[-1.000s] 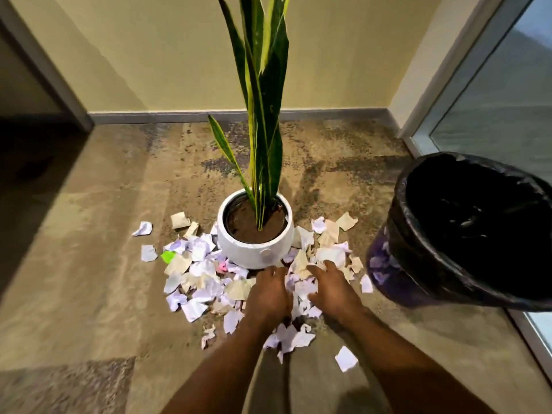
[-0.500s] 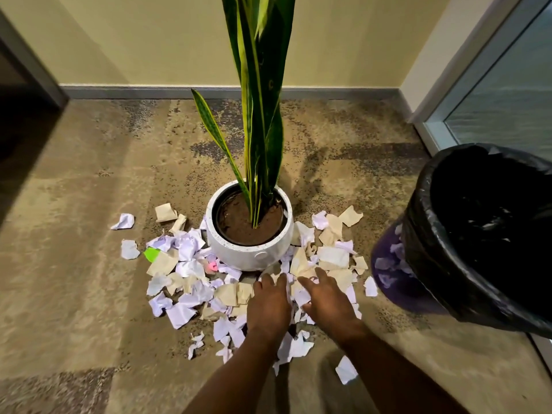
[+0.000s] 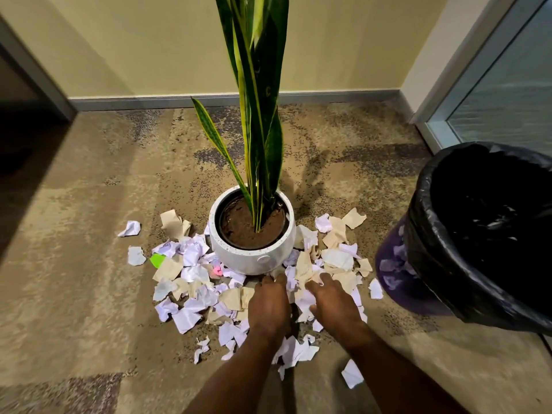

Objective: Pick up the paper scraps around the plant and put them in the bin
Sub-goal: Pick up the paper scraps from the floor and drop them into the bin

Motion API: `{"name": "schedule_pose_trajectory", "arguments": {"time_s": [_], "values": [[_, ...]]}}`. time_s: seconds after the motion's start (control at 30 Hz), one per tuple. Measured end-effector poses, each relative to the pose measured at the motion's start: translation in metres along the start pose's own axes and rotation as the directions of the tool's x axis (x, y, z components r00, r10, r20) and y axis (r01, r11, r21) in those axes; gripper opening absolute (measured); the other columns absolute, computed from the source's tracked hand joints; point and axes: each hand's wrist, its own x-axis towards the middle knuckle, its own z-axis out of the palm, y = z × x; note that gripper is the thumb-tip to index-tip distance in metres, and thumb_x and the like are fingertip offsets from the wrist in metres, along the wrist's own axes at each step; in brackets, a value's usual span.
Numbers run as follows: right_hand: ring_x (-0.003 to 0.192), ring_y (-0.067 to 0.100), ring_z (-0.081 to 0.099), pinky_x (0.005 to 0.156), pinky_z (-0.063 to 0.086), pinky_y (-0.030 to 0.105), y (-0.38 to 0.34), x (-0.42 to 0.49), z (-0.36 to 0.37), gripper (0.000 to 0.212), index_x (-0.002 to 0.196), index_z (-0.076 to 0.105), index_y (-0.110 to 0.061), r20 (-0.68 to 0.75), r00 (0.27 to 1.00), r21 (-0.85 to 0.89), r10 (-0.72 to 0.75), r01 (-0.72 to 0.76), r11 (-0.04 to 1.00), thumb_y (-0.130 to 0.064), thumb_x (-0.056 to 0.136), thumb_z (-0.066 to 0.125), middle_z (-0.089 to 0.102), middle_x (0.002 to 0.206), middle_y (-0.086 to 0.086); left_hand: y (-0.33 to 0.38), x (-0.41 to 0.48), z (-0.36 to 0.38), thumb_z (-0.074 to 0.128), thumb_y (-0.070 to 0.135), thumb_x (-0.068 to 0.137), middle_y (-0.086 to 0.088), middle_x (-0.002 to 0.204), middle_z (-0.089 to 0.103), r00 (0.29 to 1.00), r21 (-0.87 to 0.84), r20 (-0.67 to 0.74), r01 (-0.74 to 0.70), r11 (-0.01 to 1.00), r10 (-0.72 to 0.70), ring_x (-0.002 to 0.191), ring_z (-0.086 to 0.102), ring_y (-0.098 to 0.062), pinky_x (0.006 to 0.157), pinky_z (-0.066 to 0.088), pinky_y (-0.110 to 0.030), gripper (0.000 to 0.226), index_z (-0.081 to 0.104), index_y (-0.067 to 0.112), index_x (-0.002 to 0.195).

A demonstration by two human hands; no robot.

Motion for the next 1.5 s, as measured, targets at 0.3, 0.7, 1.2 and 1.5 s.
{"name": "schedule_pose_trajectory", "arguments": {"time_s": [0.3, 0.7, 1.2, 1.5], "values": [[0.083, 0.024, 0.064, 0.066, 0.037, 0.019, -0.003, -0.005, -0.031, 0.023, 0.1, 0.069, -0.016, -0.123, 0.983, 0.179, 0.135, -0.112, 0.977, -0.003, 0.086, 0.056, 0.066, 0.099, 0.008, 0.008, -0.009, -0.022, 0.056, -0.002, 0.084, -0.011, 0.111, 0.066, 0.997, -0.119, -0.07, -0.042, 0.992, 0.033, 0.093, 0.063, -0.027, 0.072, 0.054, -0.035, 0.042, 0.059, 0.018, 0.12], [0.073, 0.021, 0.057, 0.058, 0.031, 0.022, -0.016, -0.027, -0.122, 0.012, 0.078, 0.066, -0.015, -0.239, 0.953, 0.389, 0.184, -0.08, 0.918, -0.01, 0.088, 0.061, 0.066, 0.078, 0.008, 0.043, -0.018, -0.087, 0.058, -0.004, 0.083, -0.008, 0.108, 0.071, 0.973, -0.478, -0.231, -0.095, 0.873, -0.021, 0.081, 0.069, -0.024, 0.07, 0.057, -0.037, 0.034, 0.068, 0.015, 0.108], [0.059, 0.012, 0.055, 0.054, 0.04, 0.021, -0.002, -0.088, -0.282, 0.014, 0.068, 0.068, -0.014, -0.452, 0.802, 0.694, 0.39, 0.042, 0.719, -0.007, 0.08, 0.065, 0.064, 0.063, 0.001, 0.155, -0.033, -0.216, 0.063, 0.002, 0.087, -0.003, 0.076, 0.067, 0.915, -0.62, -0.394, -0.331, 0.711, 0.082, 0.053, 0.062, -0.02, 0.051, 0.055, -0.033, 0.028, 0.066, 0.02, 0.108], [0.074, 0.02, 0.065, 0.062, 0.04, 0.022, 0.067, -0.113, -0.33, 0.012, 0.078, 0.072, -0.013, -0.513, 0.716, 0.644, 0.474, -0.044, 0.764, -0.01, 0.082, 0.061, 0.069, 0.074, 0.004, 0.245, -0.046, -0.225, 0.063, 0.001, 0.086, 0.003, 0.086, 0.068, 0.87, -0.618, -0.435, -0.476, 0.625, 0.231, 0.056, 0.05, -0.006, 0.048, 0.038, -0.013, 0.028, 0.069, 0.015, 0.109]]}}
